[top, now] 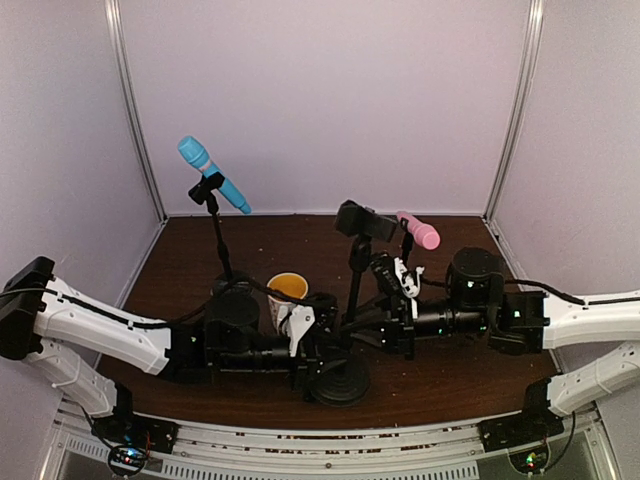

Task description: Attach the microphones to the stand

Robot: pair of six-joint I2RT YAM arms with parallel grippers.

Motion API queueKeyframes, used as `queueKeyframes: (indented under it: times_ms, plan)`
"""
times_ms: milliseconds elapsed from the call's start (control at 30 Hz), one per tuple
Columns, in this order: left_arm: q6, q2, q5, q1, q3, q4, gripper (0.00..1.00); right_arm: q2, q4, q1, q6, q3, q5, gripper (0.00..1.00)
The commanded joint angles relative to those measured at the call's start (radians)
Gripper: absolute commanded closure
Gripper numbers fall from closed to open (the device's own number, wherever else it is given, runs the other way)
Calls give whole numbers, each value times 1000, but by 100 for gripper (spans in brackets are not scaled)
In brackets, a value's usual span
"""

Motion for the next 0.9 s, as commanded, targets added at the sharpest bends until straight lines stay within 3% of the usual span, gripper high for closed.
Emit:
queueKeyframes:
  times_ms: [0,167,233,467,667,867]
  plan:
    - [40,-39,198,-13,14,159,100,48,-141,-62,-96,77,-372,100]
    - [39,-42,208,-13,14,171,100,-8,-209,-104,-114,47,-105,63]
    - [38,-46,201,-13,7,179,100,-44,-205,-122,-90,17,-5,56]
    - [28,-34,119,-12,-19,204,100,-115,-190,-159,-34,-48,42,49]
    - [-18,-21,0,-7,-20,171,100,-180,-163,-156,14,-85,-7,47]
    - [-37,2,-11,-5,-25,169,100,-292,-179,-152,20,-56,-46,43]
